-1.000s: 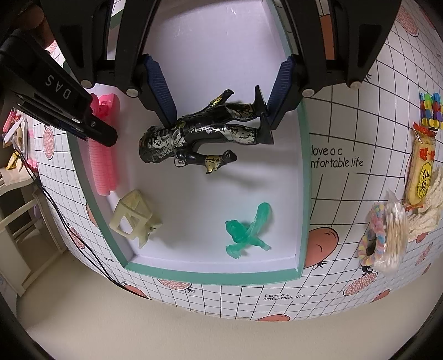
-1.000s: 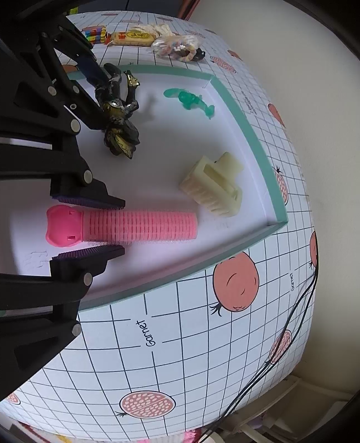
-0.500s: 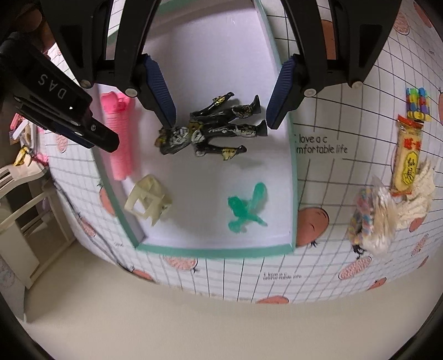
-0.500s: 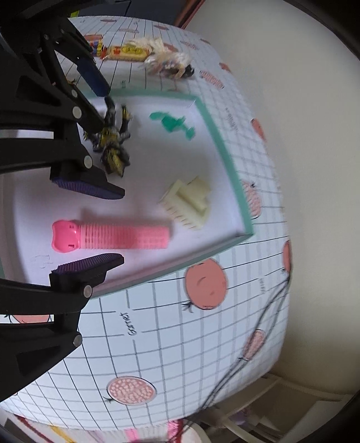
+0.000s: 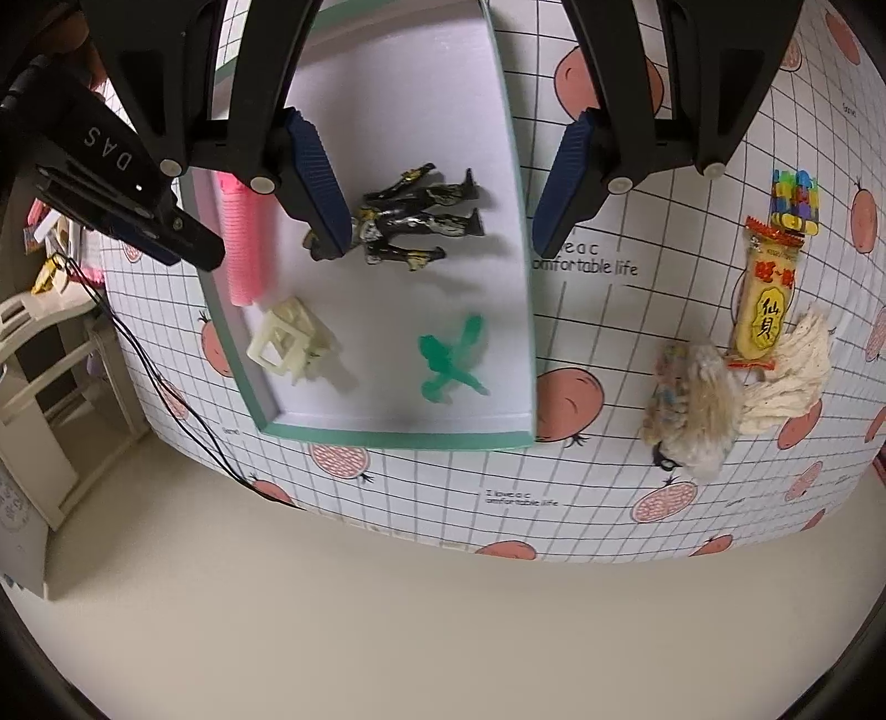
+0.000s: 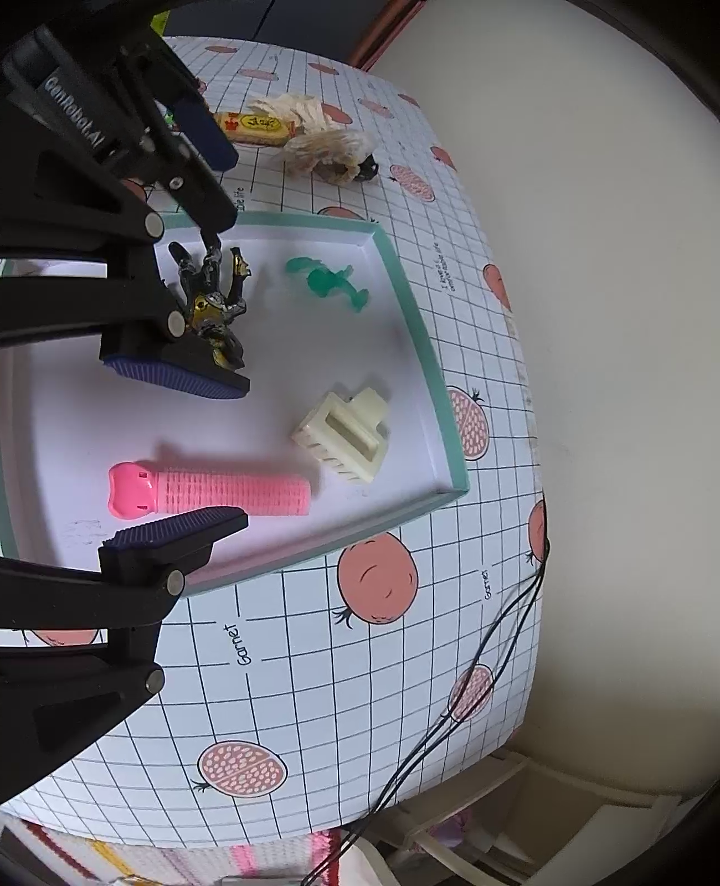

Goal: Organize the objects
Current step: 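Carry the roller and action figure into the tray and open both grippers, then withdraw both tools from the tray toward the remaining toys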

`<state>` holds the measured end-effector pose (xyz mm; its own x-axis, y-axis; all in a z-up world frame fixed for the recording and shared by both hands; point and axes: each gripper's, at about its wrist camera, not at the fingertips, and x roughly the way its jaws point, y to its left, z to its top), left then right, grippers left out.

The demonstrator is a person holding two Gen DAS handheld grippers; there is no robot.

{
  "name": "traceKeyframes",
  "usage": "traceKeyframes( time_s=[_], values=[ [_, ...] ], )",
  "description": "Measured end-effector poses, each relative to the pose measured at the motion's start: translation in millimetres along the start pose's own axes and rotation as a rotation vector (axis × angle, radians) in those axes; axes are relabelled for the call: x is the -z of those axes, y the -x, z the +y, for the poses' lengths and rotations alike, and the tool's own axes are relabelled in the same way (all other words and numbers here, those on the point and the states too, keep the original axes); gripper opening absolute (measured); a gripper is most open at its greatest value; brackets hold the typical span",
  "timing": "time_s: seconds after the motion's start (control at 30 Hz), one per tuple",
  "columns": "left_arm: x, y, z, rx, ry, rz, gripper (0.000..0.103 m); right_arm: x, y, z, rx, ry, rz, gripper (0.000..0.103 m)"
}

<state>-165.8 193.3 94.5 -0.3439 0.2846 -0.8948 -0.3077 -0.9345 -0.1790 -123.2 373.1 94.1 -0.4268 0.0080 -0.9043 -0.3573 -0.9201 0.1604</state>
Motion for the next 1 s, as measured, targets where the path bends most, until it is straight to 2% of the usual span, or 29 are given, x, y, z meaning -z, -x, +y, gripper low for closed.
traceKeyframes(
  time_s=[0.1, 0.13, 0.23, 0.3, 0.33, 0.37, 0.4, 0.57, 0.73, 1.0],
  values=[
    [-1.1, 0.1, 4.5, -0.018, 0.008, -0.008, 0.069, 1.2, -1.1, 0.5, -0.006, 0.005, -0.003, 0.045],
    [-1.3, 0.2, 6.4, -0.024, 0.011, -0.010, 0.069, 1.4, -1.5, 0.6, -0.007, 0.004, -0.003, 0.050],
    [-2.0, 1.6, 13.0, -0.040, 0.027, -0.023, 0.081, 1.7, -1.6, 2.4, -0.007, 0.014, -0.009, 0.061],
    [-2.4, 3.3, 16.3, -0.052, 0.032, -0.036, 0.081, 2.0, -1.2, 4.6, -0.002, 0.023, -0.014, 0.066],
    [-2.5, 3.9, 18.0, -0.060, 0.033, -0.041, 0.086, 2.2, -1.6, 5.9, -0.003, 0.030, -0.014, 0.070],
    [-2.5, 4.4, 19.5, -0.069, 0.034, -0.047, 0.095, 2.6, -2.0, 6.6, -0.003, 0.033, -0.014, 0.074],
    [-2.5, 4.7, 21.0, -0.075, 0.037, -0.053, 0.097, 3.1, -2.9, 7.4, -0.003, 0.035, -0.013, 0.075],
    [-3.8, 6.9, 28.1, -0.090, 0.056, -0.066, 0.103, 3.0, -4.7, 8.3, -0.008, 0.041, -0.012, 0.088],
    [-3.2, 5.9, 32.8, -0.125, 0.068, -0.064, 0.103, 4.1, -6.1, 8.4, -0.009, 0.034, -0.015, 0.103],
    [-3.9, 6.9, 39.4, -0.131, 0.086, -0.070, 0.103, 4.4, -7.2, 9.5, -0.009, 0.033, -0.016, 0.103]
  ],
)
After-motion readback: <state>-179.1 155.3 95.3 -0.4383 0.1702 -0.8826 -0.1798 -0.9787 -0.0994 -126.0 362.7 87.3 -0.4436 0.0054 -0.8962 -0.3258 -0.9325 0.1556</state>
